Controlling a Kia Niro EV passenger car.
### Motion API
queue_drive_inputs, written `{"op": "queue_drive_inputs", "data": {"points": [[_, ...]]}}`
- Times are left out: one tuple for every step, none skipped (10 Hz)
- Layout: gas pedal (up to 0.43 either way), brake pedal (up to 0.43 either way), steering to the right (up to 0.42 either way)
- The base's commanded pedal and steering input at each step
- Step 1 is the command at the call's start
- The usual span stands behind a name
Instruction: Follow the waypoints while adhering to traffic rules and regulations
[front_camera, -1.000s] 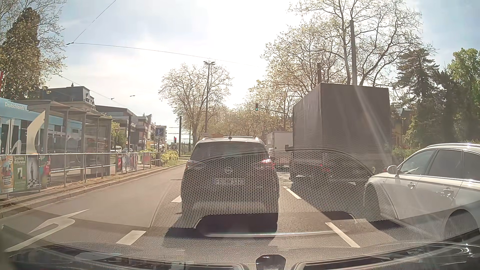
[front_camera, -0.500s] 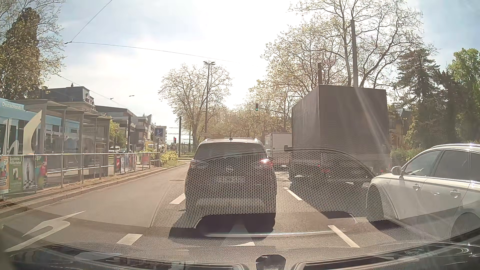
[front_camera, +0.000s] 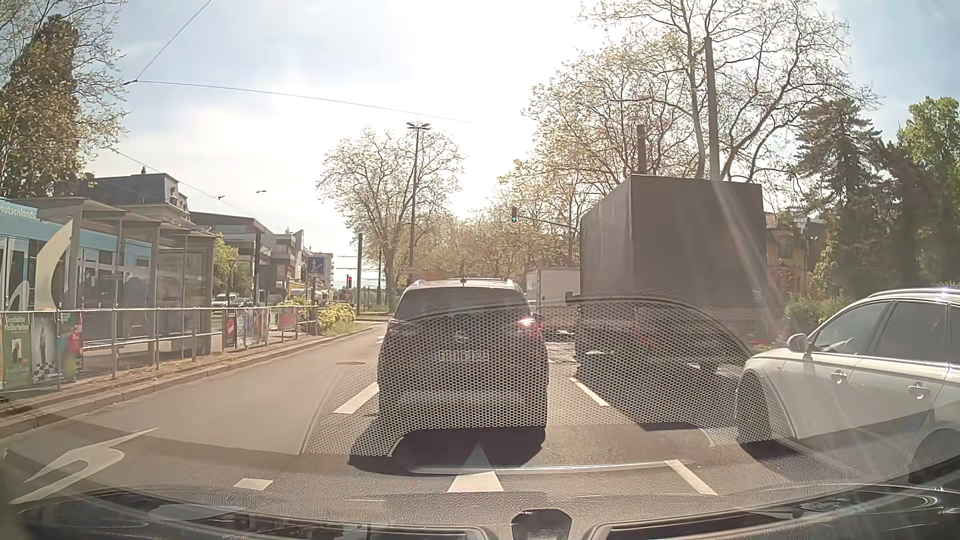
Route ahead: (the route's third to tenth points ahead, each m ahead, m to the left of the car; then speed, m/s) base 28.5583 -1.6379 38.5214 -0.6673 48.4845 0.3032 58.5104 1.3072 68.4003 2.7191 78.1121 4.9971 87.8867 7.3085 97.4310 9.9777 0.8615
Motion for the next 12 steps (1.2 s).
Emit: {"op": "queue_drive_inputs", "data": {"points": [[0.087,0.0,-0.003],[0.098,0.0,-0.003],[0.118,0.0,-0.003],[0.13,0.0,-0.003],[0.138,0.0,-0.003],[0.157,0.0,-0.003],[0.157,0.0,-0.003],[0.169,0.0,-0.003],[0.169,0.0,-0.003],[0.169,0.0,-0.003],[0.169,0.0,-0.003],[0.169,0.0,-0.003]]}}
